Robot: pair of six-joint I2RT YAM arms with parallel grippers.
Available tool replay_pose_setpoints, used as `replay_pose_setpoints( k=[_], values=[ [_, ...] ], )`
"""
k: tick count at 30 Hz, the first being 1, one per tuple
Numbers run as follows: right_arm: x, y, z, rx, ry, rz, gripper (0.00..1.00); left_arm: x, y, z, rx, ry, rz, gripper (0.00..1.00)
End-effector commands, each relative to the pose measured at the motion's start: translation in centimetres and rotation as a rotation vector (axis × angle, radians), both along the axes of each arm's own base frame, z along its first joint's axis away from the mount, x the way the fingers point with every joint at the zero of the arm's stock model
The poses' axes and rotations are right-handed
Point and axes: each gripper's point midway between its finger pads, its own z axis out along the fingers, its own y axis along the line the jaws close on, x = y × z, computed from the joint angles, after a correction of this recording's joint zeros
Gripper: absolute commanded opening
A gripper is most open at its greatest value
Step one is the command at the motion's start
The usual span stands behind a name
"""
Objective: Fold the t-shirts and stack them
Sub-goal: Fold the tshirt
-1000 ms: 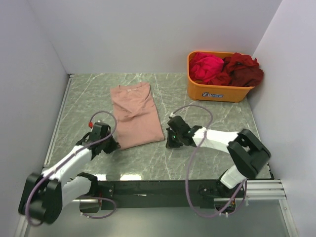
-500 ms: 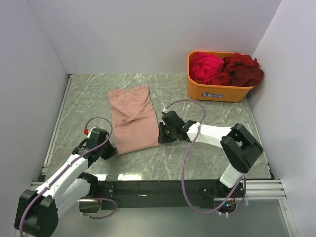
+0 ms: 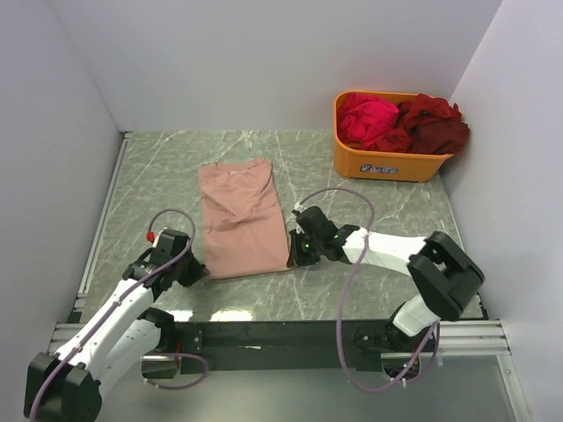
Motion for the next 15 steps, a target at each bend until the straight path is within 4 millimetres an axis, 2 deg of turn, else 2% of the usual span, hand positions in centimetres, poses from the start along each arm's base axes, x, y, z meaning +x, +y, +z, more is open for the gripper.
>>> replay_pose_setpoints(
  k=[1, 3, 6, 7, 8, 9, 10, 12, 13, 15],
  values=[
    [0.3, 0.3, 3.6, 0.055, -0.074, -0.005, 0.0, 1.1, -0.7, 4.2, -0.037, -0.093, -0.013, 0.01],
    [1.2, 0.5, 5.0, 0.067, -0.128, -0.012, 0.0, 2.0, -0.4, 6.1, -0.019, -0.161, -0.025, 0.01],
    [3.6, 1.5, 7.6, 0.095, -0.208, -0.048, 0.0, 3.6, -0.1, 8.2, 0.022, -0.221, -0.026, 0.01],
    [4.9, 2.0, 9.3, 0.109, -0.255, -0.077, 0.0, 4.1, -0.1, 8.8, 0.028, -0.235, -0.027, 0.01],
    [5.7, 2.3, 10.2, 0.118, -0.283, -0.083, 0.0, 4.7, -0.2, 9.2, 0.037, -0.244, -0.026, 0.01],
    [6.6, 2.3, 11.0, 0.121, -0.304, -0.1, 0.0, 6.1, -0.1, 10.2, 0.058, -0.265, -0.022, 0.01],
    [7.8, 2.7, 13.0, 0.142, -0.341, -0.116, 0.0, 6.8, 0.0, 10.7, 0.072, -0.276, -0.011, 0.01],
    [9.6, 2.9, 14.0, 0.138, -0.366, -0.138, 0.0, 8.3, 0.3, 11.7, 0.107, -0.287, 0.016, 0.01],
    [11.0, 3.1, 15.8, 0.162, -0.396, -0.155, 0.0, 9.9, 0.7, 13.0, 0.138, -0.307, 0.039, 0.01],
    [12.7, 3.4, 15.8, 0.152, -0.396, -0.153, 0.0, 12.4, 1.0, 14.8, 0.17, -0.339, 0.051, 0.01]
  ],
)
